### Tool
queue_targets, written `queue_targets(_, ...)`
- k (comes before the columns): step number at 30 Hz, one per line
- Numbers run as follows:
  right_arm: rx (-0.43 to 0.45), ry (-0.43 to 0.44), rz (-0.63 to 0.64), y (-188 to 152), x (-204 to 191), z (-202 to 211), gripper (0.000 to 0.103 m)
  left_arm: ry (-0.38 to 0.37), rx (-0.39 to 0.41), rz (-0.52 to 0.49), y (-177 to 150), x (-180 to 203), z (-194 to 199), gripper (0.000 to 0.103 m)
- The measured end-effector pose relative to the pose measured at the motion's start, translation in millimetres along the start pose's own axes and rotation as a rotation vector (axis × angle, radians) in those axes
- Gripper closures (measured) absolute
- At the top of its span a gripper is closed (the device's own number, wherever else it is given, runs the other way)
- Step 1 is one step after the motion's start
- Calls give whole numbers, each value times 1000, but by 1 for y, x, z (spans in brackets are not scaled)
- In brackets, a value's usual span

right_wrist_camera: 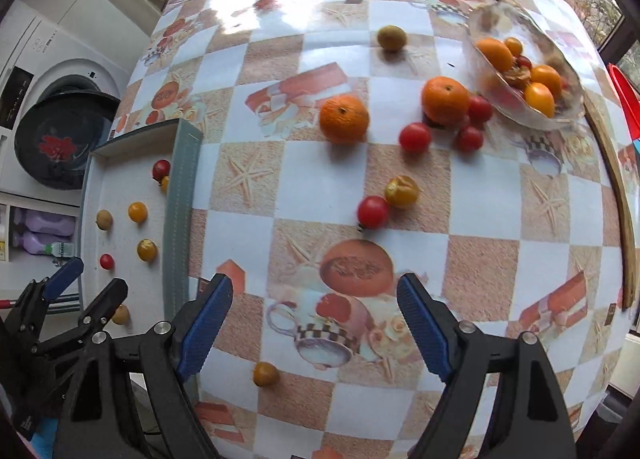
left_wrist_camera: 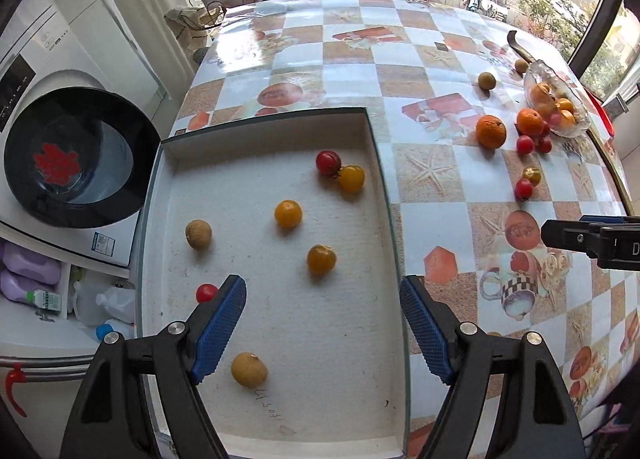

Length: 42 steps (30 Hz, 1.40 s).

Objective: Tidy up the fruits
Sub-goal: 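Open both tools to drop the fruits into the tray, then move both empty tools back over the loose tomatoes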

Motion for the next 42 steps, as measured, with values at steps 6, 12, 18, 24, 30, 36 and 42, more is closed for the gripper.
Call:
queue_targets(6,-40,-45,-82,-29,54,-6,16,-60,-13,-82,-12,58,6,23)
queue_targets(12,-29,-28,-86,-25,63,-10,16,-83,-60,-108,-32,101,-9,23)
queue_targets(18,-15,-32,-65,-6,60,-19,16,-59,-109,-48,-46,108,-31,23)
queue_targets(24,32,-104,31,8,62,-27,22,-32,-127,-14,-56,107,-44,23)
queue_targets(30,96,-136,172,28,43,-36,39,-7,-142,7,-63,110,-56,23)
queue_targets(36,146,-106,243,52,17,-38,39,-8,-121,36,-64,114,-54,23)
queue_targets(42,159,-41,280,63,-6,-39,43,-54,-115,40,-69,129,-49,50)
Point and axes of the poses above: each gripper's, at about its wrist camera, not at the fingertips, and z roughly against the way its jaws point, x to its right, y to its top, the point moved 8 cm from there along -z, roughly the way its jaws point, and after that the axes turned 5 degrees about -y, right-handed, at the moved point
